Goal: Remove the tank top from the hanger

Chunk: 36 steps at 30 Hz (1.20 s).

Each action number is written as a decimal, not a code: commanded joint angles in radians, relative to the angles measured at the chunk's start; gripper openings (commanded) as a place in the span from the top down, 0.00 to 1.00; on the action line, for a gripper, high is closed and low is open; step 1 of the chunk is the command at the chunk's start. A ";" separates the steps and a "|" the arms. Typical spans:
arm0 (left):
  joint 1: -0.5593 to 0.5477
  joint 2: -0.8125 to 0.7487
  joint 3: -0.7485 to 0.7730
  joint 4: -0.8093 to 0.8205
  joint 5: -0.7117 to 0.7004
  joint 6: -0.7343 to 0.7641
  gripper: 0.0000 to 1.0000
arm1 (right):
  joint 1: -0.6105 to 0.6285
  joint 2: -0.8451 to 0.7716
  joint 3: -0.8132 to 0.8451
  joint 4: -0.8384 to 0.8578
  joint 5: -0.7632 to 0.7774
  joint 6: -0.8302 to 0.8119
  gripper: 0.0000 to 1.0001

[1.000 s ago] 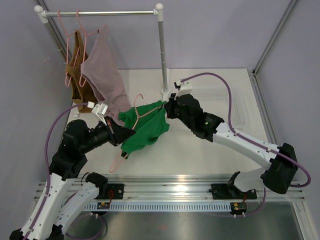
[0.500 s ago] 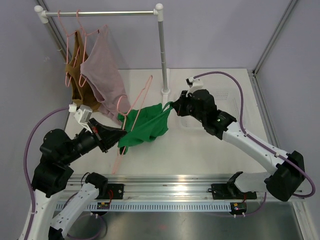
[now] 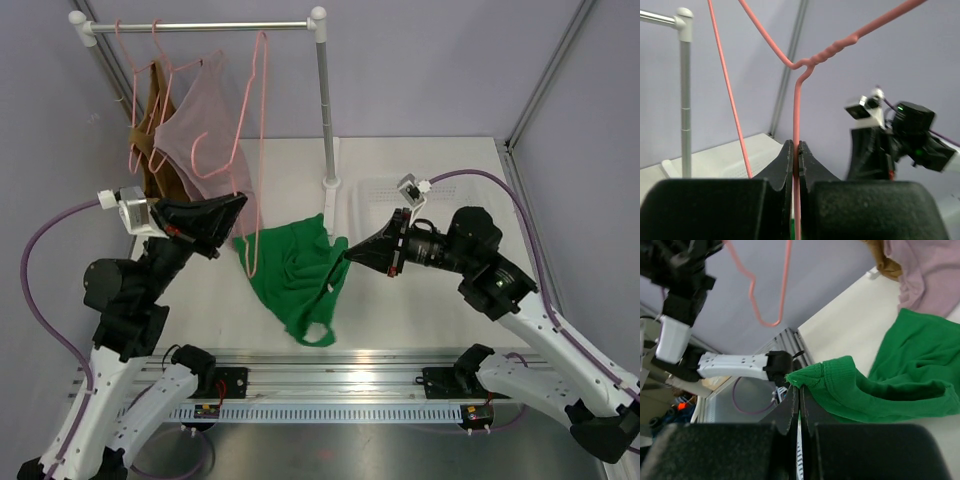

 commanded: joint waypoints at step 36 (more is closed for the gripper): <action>0.280 0.925 1.065 -0.710 0.034 -0.046 1.00 | 0.279 0.130 -0.112 -0.084 0.587 0.043 0.01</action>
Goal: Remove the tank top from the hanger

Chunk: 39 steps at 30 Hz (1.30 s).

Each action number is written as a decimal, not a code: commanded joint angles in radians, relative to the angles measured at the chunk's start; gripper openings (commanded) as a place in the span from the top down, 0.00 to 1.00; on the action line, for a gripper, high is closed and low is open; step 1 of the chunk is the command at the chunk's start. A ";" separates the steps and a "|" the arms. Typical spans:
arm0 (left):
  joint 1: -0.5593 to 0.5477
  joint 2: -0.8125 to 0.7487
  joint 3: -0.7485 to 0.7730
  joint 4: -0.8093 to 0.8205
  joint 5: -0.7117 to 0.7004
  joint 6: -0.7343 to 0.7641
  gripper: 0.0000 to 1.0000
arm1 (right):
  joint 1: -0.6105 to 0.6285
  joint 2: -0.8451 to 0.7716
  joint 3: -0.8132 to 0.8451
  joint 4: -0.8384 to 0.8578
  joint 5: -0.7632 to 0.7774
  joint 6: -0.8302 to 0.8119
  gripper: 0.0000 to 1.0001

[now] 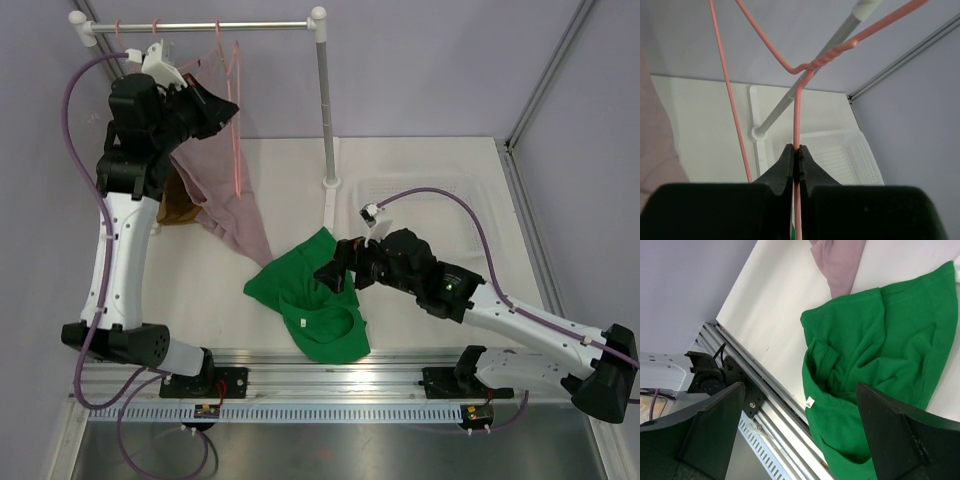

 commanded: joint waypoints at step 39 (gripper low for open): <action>0.108 -0.125 -0.082 -0.124 -0.165 0.049 0.01 | 0.099 0.582 0.281 -0.205 0.161 -0.197 0.00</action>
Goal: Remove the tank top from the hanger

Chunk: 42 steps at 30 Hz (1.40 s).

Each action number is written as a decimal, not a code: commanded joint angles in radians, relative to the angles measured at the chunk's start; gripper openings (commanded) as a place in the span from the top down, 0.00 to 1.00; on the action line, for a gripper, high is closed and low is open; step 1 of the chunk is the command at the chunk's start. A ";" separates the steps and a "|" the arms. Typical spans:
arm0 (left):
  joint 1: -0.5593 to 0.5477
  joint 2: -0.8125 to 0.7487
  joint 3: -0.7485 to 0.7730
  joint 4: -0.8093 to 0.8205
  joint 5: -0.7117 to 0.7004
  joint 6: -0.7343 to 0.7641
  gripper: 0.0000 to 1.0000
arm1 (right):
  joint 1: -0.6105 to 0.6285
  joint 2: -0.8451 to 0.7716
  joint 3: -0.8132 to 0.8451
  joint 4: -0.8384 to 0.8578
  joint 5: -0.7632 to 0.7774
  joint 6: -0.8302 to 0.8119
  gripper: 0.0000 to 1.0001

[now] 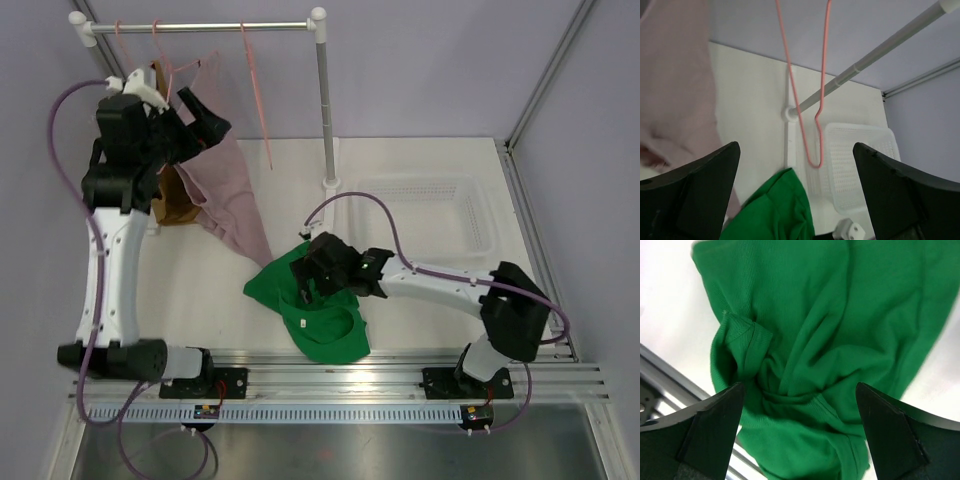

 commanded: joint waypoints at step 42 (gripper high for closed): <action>0.002 -1.036 -1.001 0.112 -0.409 0.206 0.01 | -0.264 -0.207 0.512 -0.309 0.547 -0.320 1.00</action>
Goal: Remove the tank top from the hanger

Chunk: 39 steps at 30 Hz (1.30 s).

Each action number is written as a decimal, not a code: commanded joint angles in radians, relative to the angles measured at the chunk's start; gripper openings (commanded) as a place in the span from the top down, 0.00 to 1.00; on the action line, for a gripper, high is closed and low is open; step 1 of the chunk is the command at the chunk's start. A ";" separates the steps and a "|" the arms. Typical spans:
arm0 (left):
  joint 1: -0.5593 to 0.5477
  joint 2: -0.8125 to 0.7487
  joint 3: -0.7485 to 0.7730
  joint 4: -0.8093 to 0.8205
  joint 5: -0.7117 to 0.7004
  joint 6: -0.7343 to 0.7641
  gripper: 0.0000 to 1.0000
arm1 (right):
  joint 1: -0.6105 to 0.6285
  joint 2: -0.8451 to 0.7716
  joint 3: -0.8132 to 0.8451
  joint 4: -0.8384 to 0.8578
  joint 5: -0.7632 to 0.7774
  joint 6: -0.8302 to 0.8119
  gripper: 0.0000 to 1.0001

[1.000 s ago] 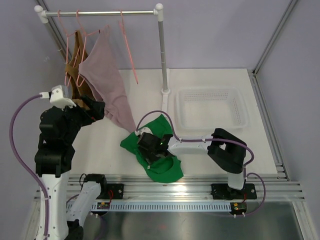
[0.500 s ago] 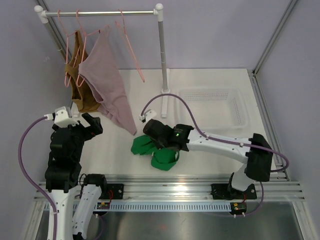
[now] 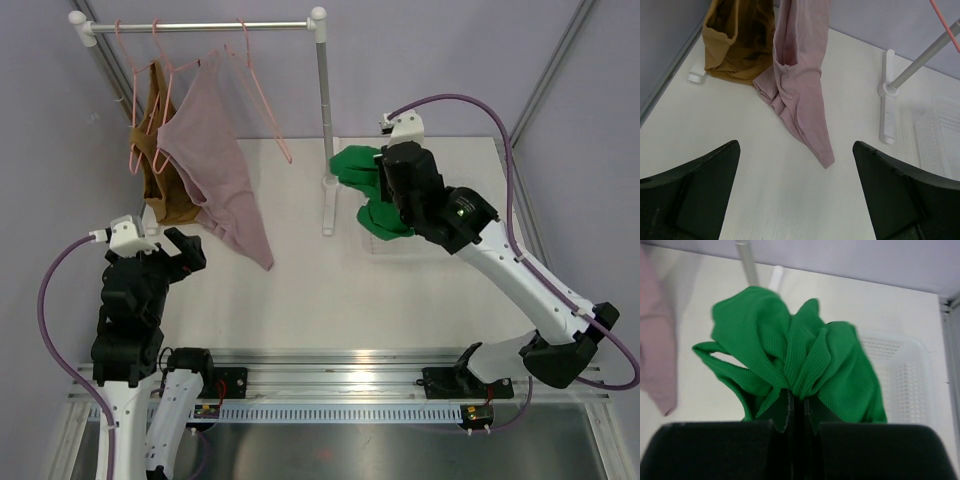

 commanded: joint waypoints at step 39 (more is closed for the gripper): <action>0.001 0.750 1.003 -0.277 0.059 0.077 0.01 | -0.491 -0.203 -0.368 0.188 -0.555 0.087 0.01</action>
